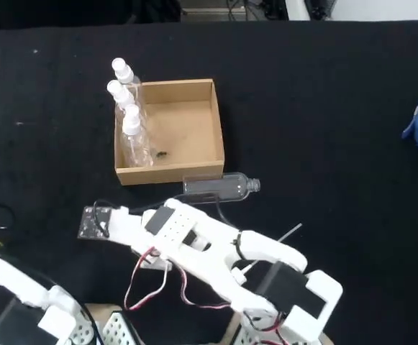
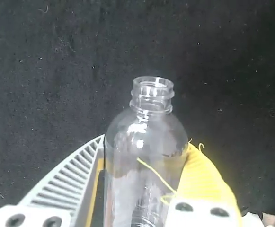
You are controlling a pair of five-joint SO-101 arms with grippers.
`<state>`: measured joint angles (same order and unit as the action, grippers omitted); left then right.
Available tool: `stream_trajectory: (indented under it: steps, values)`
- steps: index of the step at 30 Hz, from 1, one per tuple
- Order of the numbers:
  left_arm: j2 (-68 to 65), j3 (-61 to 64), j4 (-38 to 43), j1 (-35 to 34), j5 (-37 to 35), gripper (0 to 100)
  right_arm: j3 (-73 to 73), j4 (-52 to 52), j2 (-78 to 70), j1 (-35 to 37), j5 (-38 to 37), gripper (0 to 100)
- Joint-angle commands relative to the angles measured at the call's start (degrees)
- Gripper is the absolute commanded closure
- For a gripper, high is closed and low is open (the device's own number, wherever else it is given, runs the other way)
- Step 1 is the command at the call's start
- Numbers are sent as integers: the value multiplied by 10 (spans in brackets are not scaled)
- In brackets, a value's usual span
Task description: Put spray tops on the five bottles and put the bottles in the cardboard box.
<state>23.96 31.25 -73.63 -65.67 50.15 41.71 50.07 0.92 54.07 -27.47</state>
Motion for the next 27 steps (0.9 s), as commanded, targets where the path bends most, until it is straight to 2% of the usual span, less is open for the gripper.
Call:
stream_trajectory:
  steps: [1,8,11,15,19,23,27]
  values:
    - [25,-25,-6,17,-26,970,-15,0,81,-45,29,989]
    - [71,-31,-8,72,-86,970,-15,50,226,-130,120,988]
    - [123,-33,-37,109,-120,970,-26,65,282,-184,172,988]
    - [215,-25,-55,190,-158,970,-79,116,367,-244,217,988]
    - [278,-29,-56,281,-230,970,-173,189,452,-308,235,988]
    - [315,-54,-55,384,-319,970,-260,200,505,-389,270,988]
    - [346,-88,-52,502,-360,970,-327,197,513,-434,323,988]
